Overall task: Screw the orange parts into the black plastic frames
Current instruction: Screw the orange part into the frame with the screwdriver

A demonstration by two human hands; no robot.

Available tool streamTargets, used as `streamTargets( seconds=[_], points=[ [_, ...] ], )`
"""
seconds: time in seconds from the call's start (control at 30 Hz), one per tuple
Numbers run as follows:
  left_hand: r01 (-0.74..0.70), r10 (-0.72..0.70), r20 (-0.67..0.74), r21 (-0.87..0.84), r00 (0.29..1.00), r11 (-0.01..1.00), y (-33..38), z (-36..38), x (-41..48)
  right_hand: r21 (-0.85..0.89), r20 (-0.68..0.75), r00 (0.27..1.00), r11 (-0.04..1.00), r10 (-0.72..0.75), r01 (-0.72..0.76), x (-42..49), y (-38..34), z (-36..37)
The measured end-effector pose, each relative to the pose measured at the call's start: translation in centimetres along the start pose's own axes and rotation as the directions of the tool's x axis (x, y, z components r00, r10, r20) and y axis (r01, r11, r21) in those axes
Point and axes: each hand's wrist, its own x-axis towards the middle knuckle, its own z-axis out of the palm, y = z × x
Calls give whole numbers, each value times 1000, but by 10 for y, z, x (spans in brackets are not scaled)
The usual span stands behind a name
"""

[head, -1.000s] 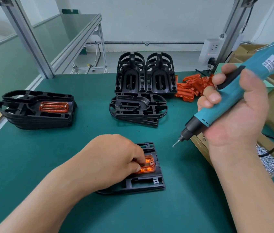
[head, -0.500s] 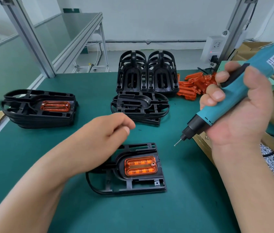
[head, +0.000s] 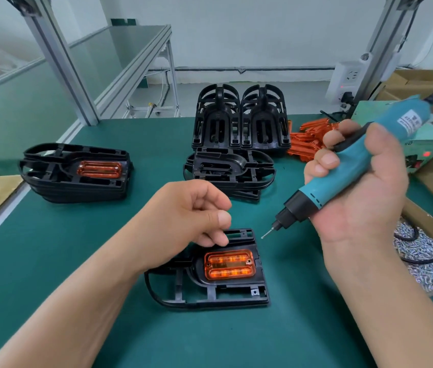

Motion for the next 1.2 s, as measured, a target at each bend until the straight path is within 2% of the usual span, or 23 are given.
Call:
streamTargets(
  seconds=[0.2, 0.67, 1.2],
  points=[
    [-76, 77, -18, 22, 997, 997, -2, 9, 1, 0, 15, 1000, 1000, 11, -11, -6, 8, 3],
    [-62, 64, 167, -18, 984, 998, -7, 17, -2, 50, -46, 998, 997, -51, 54, -2, -1, 0],
    [-51, 48, 85, 41, 995, 998, -13, 15, 5, -13, -27, 999, 999, -43, 42, -1, 6, 7]
  ],
)
